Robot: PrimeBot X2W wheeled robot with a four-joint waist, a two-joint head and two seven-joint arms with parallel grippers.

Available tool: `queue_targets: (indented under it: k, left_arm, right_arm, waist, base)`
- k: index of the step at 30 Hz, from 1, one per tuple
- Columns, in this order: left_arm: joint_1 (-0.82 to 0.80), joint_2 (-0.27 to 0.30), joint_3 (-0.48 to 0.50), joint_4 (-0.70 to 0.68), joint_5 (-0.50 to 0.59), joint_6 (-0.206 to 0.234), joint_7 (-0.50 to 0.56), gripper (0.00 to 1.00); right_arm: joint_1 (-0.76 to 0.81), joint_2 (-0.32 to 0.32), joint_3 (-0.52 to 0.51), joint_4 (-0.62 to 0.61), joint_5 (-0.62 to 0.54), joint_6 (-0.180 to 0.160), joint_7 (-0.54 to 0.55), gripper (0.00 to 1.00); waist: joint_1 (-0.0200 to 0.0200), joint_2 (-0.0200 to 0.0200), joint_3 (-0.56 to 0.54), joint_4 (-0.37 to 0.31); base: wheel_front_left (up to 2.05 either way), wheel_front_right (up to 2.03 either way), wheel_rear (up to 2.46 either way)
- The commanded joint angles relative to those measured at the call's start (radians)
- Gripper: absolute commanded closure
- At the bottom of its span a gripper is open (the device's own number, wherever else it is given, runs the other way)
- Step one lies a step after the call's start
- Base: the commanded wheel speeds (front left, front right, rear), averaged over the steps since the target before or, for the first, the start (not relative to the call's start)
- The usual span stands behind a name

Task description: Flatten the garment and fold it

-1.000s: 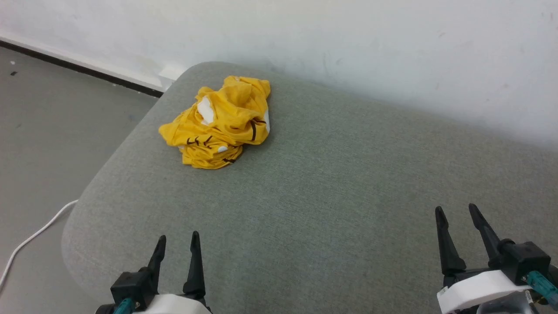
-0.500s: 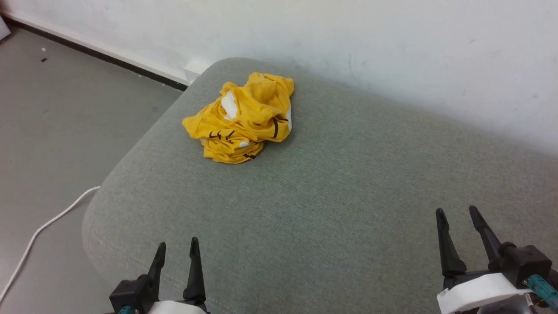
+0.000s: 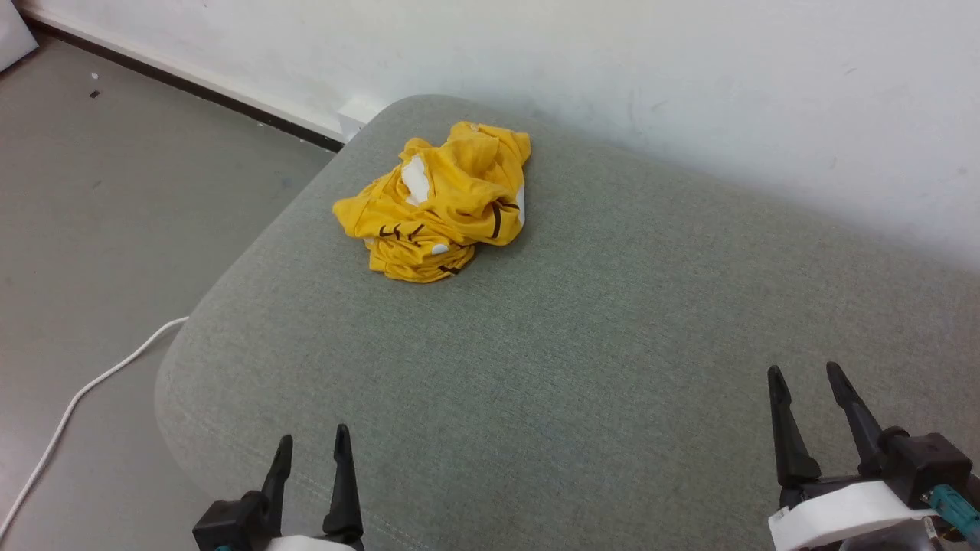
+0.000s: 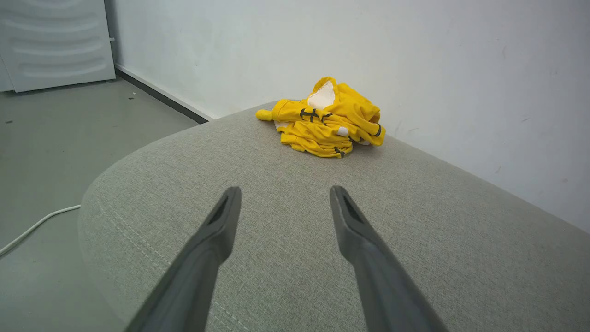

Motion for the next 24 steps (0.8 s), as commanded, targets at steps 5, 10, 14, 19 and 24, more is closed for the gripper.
queue_targets:
  k: [5, 10, 14, 19, 24]
  left_arm:
    - [-0.002, -0.005, -0.005, 0.003, -0.014, 0.008, -0.005, 0.00]
    - [-0.077, 0.011, 0.009, -0.011, -0.032, -0.016, 0.000, 0.00]
    - [-0.197, 0.064, 0.011, -0.088, -0.023, -0.029, 0.089, 0.00]
    - [-0.379, 0.139, 0.028, -0.158, -0.026, -0.043, 0.242, 0.00]
    - [-0.566, 0.201, 0.020, -0.151, -0.011, -0.062, 0.360, 0.00]
  right_arm:
    - [0.004, 0.003, -0.003, -0.002, 0.002, -0.002, -0.006, 0.00]
    - [-0.001, 0.003, -0.011, -0.013, -0.008, -0.002, -0.006, 0.00]
    - [-0.010, 0.003, -0.019, -0.031, -0.026, -0.002, -0.006, 0.00]
    - [-0.030, 0.003, -0.018, -0.075, -0.051, -0.002, 0.003, 0.00]
    - [-0.059, 0.003, -0.020, -0.151, -0.085, -0.002, 0.041, 0.00]
  waist:
    - [0.0000, 0.0000, 0.012, -0.005]
    - [0.0000, 0.0000, 0.030, -0.004]
    - [0.0000, 0.0000, 0.054, -0.010]
    - [0.0000, 0.0000, 0.109, -0.031]
    - [0.0000, 0.0000, 0.202, -0.062]
  base:
    - [0.00, 0.00, 0.00]
    - [0.00, 0.00, 0.00]
    - [0.00, 0.00, 0.00]
    - [0.00, 0.00, 0.00]
    - [0.00, 0.00, 0.00]
